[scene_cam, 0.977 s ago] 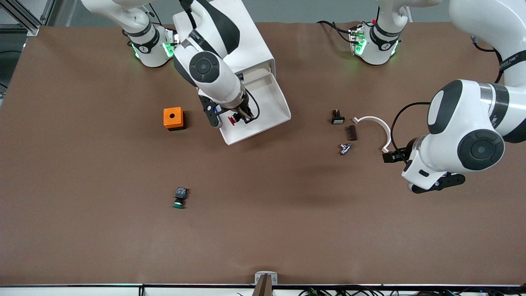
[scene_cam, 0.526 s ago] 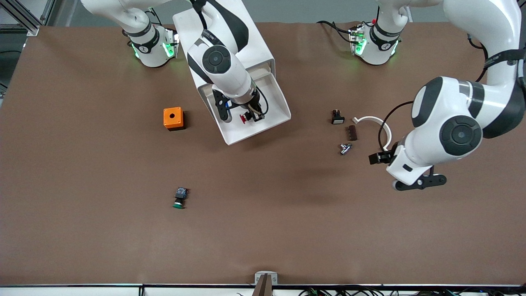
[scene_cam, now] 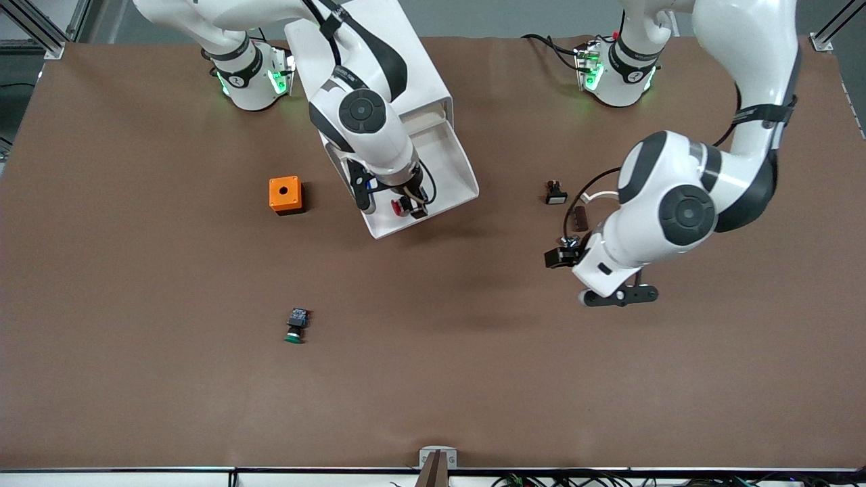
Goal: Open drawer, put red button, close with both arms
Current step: 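Lower the red button into the open drawer and open the right gripper, then withdraw the right gripper while the left gripper reaches the drawer front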
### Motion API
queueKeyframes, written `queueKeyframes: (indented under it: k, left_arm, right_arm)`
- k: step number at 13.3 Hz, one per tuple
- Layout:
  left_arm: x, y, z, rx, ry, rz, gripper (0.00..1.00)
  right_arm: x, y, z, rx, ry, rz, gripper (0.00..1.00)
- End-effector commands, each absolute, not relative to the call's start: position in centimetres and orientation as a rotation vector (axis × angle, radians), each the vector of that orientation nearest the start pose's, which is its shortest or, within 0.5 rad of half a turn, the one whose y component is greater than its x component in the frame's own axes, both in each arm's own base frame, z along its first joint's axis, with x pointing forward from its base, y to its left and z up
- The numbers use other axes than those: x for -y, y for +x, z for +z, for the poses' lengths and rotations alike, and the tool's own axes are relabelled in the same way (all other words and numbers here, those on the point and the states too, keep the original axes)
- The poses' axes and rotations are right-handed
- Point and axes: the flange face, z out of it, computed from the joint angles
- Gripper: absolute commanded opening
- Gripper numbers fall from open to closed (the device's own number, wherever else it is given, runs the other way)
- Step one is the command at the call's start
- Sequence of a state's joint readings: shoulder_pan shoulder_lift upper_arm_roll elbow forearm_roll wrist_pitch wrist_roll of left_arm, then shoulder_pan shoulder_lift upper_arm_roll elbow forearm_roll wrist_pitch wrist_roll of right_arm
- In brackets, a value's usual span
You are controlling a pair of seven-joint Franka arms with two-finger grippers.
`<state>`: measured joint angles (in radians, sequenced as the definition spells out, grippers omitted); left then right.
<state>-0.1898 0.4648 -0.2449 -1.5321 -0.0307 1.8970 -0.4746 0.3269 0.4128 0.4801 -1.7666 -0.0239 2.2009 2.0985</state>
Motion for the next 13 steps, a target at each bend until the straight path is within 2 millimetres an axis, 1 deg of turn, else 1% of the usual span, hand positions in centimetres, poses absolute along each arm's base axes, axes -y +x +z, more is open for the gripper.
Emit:
queueKeyframes:
  k: [1,2,3,4,5,6,7,8,9,10,11,12,13]
  left_arm:
    - [28.7,61.8,37.0,0.103,-3.22,0.239,1.0]
    - [29.1,61.7,36.2,0.099,-3.216,0.259,1.0]
    - [31.2,61.1,36.6,0.097,-3.226,0.228,1.0]
    - [32.9,60.5,36.7,0.13,-3.23,0.208,1.0]
    - [33.4,60.5,36.1,0.187,-3.228,0.206,1.0]
    - [33.7,60.6,35.3,0.218,-3.23,0.206,1.0]
    - [34.8,60.4,34.4,0.219,-3.24,0.194,1.0]
    - [36.2,60.0,33.6,0.239,-3.253,0.181,1.0]
    - [37.1,59.6,33.1,0.299,-3.247,0.185,1.0]
    - [37.5,59.4,32.1,0.374,-3.231,0.21,1.0]
    - [38.1,59.6,31.8,0.444,-3.228,0.222,1.0]
    - [39.3,59.2,31.8,0.5,-3.219,0.224,1.0]
    - [41.2,57.9,31.6,0.496,-3.213,0.234,1.0]
  right_arm:
    - [-42.0,52.0,42.0,-1.843,-2.446,0.236,1.0]
    - [-40.4,53.4,43.2,-1.775,-2.485,0.229,1.0]
    - [-39.5,54.2,44.6,-1.664,-2.546,0.202,1.0]
    - [-38.5,54.5,45.7,-1.534,-2.642,0.179,1.0]
    - [-36.4,55.5,46.8,-1.442,-2.713,0.183,1.0]
    - [-33.7,56.9,47.8,-1.349,-2.781,0.189,1.0]
    - [-31.4,57.8,48.1,-1.266,-2.851,0.21,1.0]
    - [-29.0,58.9,49.0,-1.2,-2.882,0.201,1.0]
    - [-26.5,59.9,49.7,-1.114,-2.916,0.169,1.0]
    - [-24.5,60.2,50.8,-1.019,-2.955,0.146,1.0]
    - [-22.2,60.9,51.1,-0.948,-2.986,0.128,1.0]
    - [-20.0,61.6,51.3,-0.857,-3.018,0.113,1.0]
    - [-17.5,62.0,51.8,-0.744,-3.052,0.107,1.0]
